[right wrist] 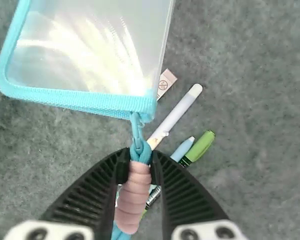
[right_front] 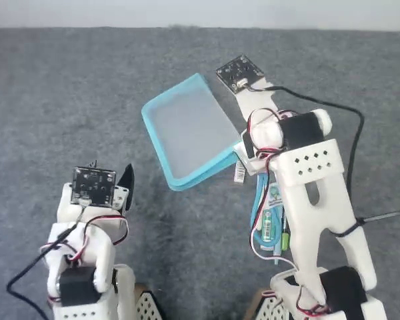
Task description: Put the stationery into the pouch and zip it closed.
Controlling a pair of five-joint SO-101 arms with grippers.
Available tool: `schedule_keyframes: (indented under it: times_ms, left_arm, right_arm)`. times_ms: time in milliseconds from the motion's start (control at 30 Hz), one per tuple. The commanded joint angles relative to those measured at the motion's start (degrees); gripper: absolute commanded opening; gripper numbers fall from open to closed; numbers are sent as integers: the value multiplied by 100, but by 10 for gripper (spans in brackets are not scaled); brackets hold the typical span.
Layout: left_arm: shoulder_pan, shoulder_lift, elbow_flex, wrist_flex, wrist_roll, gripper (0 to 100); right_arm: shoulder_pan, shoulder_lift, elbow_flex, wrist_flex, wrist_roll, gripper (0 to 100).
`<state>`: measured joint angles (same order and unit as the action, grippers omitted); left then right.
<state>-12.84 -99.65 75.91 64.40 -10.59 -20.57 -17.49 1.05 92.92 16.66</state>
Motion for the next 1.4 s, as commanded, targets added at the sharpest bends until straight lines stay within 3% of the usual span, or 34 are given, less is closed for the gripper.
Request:
schedule_keyframes:
  times_ms: [0,133,267,567,733,1033,1267,1367]
  left_arm:
    - [193,1398,-1156,-35,325,218]
    - [589,3051,-2484,193,352,220]
    - [923,3815,-3055,255,765,221]
    - [1468,4615,-1560,-1873,1407,220]
    - [2154,5037,-1262,-2004,1415,219]
    - [2356,5292,-910,-2347,1398,218]
    - [3244,5257,-532,-2848,1415,218]
    - [3218,5248,-523,-2866,1433,218]
  right_arm:
    - [-4,-426,-607,268,105,8]
    - [-277,-505,-589,268,79,8]
    - [-611,-910,-281,224,62,8]
    - [-1024,-1930,105,207,-18,8]
    - [-1086,-1859,88,40,-18,7]
    - [-901,-954,-826,-13,-211,7]
    - [-1692,-541,-1327,224,-53,7]
    - [-1974,-752,-1160,338,79,7]
